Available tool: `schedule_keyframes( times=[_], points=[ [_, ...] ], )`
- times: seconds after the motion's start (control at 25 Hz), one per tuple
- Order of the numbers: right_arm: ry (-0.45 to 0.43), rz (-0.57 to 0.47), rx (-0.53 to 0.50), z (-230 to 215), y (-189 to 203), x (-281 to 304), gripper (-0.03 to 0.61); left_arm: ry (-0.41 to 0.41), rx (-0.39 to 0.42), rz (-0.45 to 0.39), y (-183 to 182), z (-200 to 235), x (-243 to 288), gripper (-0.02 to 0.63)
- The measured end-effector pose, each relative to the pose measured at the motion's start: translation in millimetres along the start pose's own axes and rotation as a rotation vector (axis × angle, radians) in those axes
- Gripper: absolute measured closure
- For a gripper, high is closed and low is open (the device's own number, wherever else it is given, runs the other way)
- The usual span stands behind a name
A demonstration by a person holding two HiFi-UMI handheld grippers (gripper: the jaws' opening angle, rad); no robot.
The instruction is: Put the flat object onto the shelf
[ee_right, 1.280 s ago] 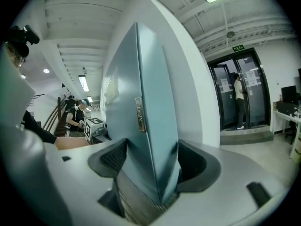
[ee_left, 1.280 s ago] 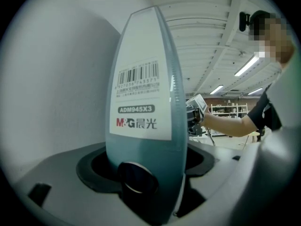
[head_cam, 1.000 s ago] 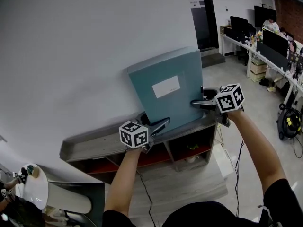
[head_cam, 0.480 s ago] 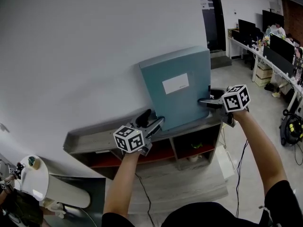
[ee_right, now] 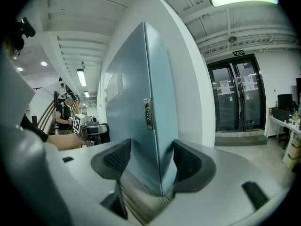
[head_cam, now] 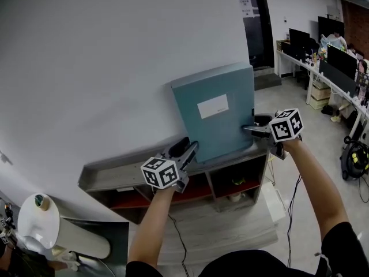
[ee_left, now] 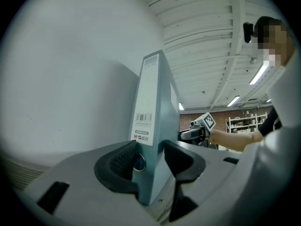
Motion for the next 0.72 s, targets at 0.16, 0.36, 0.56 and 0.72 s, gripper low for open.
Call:
schedule_keyframes(
  times=[0.16,0.36,0.56,0.72],
  points=[
    [0.021,-0.013,0.008,-10.0,4.9,-21.9,0.298,0.009,0.01,0.011,1.3,-11.4,21.1,0.426],
    [0.065,-0.024,0.035,-21.5,7.1,-29.0,0.305,0.025,-0.004,0.012,4.3,-9.8,38.2,0.426],
    [0.057,-0.023,0.047,-21.9,15.6,-29.4,0.318,0.02,-0.046,-0.018,9.2,-6.8,40.0,0.426],
    [0.053,-0.026,0.063,-19.8,21.2,-33.4,0.319,0.036,-0.042,-0.02,7.8,-9.6,38.1,0.425]
  ],
)
Point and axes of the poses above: the fingertips, and each gripper's own axes: x forward along the fingers, z to its left, y out of its underside, the point moved 6 cm from there along -x, backward along the fingers, and after that the axes turned 1 degree about -z, right-handed, at the moved point
